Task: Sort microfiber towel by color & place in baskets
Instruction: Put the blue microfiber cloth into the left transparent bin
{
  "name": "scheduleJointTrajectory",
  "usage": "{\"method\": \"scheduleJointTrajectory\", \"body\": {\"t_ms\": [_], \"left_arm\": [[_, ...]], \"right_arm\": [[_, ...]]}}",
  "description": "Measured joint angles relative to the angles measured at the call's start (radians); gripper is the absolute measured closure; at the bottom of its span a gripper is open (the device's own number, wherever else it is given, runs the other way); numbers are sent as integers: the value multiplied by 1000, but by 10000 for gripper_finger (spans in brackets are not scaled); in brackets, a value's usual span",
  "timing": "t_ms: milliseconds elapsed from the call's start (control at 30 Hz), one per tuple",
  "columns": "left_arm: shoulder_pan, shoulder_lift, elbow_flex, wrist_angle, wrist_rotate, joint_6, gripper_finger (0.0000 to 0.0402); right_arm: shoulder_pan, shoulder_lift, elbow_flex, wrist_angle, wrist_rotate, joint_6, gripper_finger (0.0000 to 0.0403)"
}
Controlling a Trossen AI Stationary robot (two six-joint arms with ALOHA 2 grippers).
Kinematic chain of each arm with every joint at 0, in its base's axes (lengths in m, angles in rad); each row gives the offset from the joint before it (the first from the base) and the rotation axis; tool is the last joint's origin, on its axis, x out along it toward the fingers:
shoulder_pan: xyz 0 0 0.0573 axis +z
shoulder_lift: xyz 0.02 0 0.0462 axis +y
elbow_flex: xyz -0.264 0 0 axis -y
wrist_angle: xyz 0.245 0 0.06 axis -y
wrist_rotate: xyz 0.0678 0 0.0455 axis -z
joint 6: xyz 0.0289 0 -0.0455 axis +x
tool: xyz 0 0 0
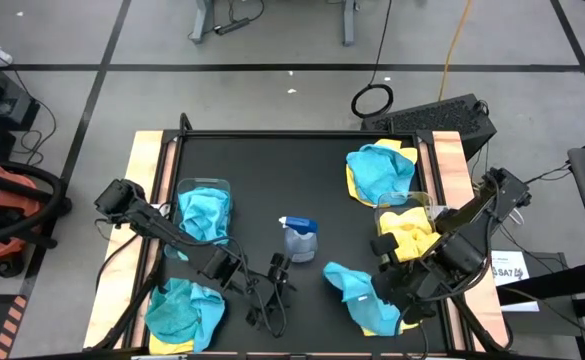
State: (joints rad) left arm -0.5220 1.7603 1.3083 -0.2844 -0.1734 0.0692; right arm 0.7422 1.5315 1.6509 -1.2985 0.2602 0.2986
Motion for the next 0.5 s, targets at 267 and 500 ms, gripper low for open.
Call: {"method": "scheduleJointTrajectory", "body": {"t_ms": [267, 500], "left_arm": [[6, 0, 0, 0, 0, 10, 197], [14, 0, 0, 3, 0, 20, 197]], "right_arm": [[10, 0, 138, -147, 143, 4, 403], [25, 0, 282, -251, 387, -26, 403]]}}
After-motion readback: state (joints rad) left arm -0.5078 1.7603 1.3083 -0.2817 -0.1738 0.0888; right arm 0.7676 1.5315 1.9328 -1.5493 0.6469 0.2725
